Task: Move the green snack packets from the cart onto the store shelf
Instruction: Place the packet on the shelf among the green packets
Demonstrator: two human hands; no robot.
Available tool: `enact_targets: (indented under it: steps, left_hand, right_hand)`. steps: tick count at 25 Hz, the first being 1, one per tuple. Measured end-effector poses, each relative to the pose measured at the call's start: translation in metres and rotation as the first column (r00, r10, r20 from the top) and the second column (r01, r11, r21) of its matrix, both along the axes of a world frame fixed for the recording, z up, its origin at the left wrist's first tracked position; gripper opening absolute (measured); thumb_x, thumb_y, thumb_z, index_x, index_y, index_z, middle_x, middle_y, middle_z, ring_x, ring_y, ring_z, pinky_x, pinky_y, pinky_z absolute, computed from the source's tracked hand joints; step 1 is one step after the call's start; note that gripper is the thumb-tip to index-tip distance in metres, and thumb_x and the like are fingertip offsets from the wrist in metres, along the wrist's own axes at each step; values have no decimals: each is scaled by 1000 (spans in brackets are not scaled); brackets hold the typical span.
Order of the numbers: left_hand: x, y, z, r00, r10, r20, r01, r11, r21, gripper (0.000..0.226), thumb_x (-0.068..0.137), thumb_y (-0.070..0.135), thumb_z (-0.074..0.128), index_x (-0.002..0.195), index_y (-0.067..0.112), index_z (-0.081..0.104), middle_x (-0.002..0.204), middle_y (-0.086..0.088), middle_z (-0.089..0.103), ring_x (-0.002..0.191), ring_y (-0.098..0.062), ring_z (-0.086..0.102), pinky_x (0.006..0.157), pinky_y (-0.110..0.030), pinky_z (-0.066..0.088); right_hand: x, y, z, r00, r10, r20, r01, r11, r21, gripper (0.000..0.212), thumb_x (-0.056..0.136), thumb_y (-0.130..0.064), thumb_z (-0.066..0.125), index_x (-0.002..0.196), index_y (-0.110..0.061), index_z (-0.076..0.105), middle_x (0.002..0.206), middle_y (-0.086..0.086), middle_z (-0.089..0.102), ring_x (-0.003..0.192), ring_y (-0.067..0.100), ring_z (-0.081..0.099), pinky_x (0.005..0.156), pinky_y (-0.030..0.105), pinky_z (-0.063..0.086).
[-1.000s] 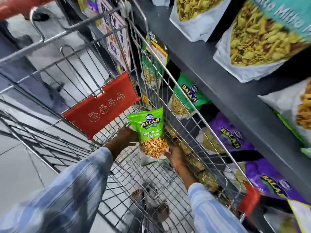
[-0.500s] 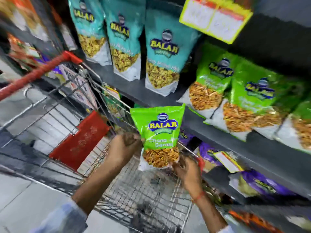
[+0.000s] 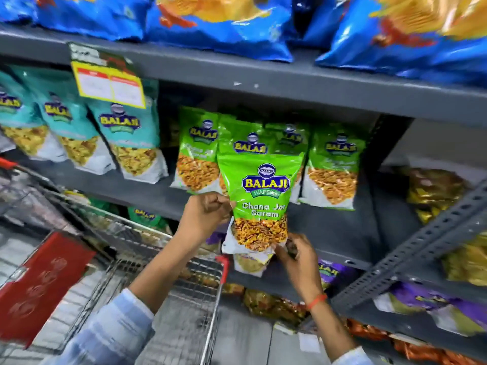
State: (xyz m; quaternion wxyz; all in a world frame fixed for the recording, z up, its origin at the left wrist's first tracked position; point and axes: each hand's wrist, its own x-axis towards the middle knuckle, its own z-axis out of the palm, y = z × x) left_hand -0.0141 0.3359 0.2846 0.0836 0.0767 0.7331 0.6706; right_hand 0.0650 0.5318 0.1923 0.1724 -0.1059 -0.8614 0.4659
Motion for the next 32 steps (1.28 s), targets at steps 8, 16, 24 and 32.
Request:
enact_targets:
  steps: [8,16,24,32]
  left_hand:
    - [-36,108,0,999,-19,45,23,996,-85,23,82,-12,56,69,6,60,36,13,60,33,2,48,44,-15,42]
    - [-89,133,-15,993,114,20,-107,970,-218,12,80,14,60,84,4,66,94,-23,72,84,-32,68,86,-47,56]
    - [-87,135,-16,952,203,-229,-254,942,-222,19,76,33,72,70,25,56,71,6,67,71,-20,64,64,-30,47]
    - [-113,195,33,709,-446,-546,-258,557,-790,41,94,36,41,131,17,46,135,-9,53,126,-29,42,102,-44,34]
  right_hand:
    - [-22,79,-13,989,-151,-3,150,987,-48,8,78,-7,69,82,-1,65,78,22,65,79,38,59,73,54,49]
    - [-75,87,-16,981,-188,47,187,982,25,28,78,-3,65,106,-1,64,96,23,68,94,39,61,83,48,49]
    - [-67,102,-10,976,-193,100,205,971,-120,30,75,-24,76,100,-11,66,96,13,68,91,28,63,82,44,53]
    - [-58,95,-16,992,-76,102,75,997,14,46,80,-6,68,122,1,53,110,20,64,102,33,59,87,33,44]
